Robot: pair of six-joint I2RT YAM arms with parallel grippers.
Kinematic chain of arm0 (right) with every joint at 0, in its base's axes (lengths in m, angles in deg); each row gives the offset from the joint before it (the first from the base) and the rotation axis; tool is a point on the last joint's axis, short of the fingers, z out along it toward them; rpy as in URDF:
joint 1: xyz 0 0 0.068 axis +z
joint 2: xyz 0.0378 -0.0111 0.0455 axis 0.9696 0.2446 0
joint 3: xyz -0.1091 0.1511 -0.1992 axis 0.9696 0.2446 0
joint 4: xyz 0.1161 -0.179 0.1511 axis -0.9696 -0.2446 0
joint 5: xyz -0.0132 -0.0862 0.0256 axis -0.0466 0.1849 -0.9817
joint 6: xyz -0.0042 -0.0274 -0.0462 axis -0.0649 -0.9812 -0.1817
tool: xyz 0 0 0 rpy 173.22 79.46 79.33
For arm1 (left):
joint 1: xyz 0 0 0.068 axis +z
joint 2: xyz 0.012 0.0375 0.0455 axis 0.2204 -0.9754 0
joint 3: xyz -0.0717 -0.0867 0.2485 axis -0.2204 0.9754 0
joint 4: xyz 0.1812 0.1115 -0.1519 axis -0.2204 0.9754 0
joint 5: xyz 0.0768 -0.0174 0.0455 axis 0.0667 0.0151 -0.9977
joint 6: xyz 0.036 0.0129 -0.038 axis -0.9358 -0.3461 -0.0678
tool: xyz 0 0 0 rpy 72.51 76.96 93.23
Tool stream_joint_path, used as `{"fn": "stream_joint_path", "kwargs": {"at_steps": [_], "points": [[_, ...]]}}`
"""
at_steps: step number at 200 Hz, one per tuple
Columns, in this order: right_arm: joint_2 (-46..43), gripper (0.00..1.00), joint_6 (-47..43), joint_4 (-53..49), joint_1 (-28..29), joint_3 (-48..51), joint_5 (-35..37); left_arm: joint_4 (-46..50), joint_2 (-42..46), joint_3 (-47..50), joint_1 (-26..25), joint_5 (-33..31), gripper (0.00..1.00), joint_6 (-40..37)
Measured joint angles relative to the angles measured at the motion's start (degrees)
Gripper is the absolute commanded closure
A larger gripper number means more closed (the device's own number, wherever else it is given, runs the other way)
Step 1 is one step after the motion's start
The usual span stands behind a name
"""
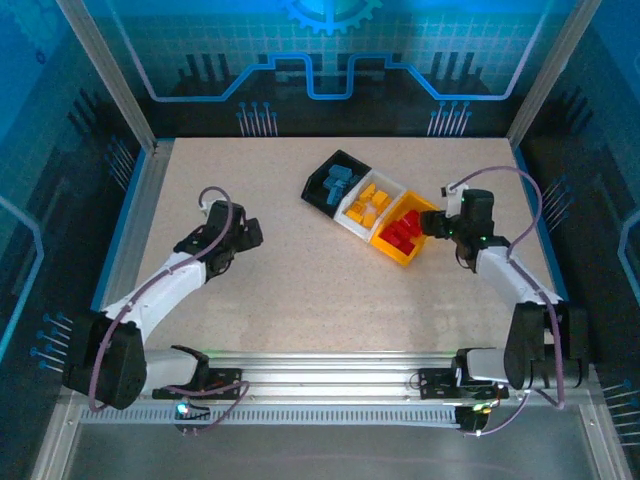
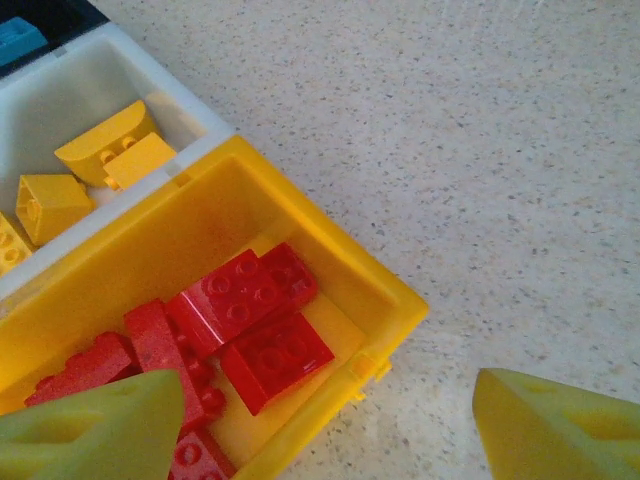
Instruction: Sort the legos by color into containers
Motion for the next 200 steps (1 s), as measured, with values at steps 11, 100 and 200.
{"fn": "stream_joint_path", "kwargs": {"at_steps": [11, 100, 200], "points": [[1.66, 0.23, -0.07, 3.61, -0.02, 1.88, -0.57, -4.39, 0.07, 2.32, 0.39, -1.70, 0.01, -2.08], [5.38, 0.22, -0.28, 27.76, 1.57, 14.58, -0.94, -26.47, -5.95, 6.62, 8.94, -4.22, 0.01, -13.49], [5.49, 0.22, -3.02, 34.40, 2.97, 17.35, -2.75, -50.60, -13.53, 17.03, 12.66, 9.07, 0.01, -23.26]]}}
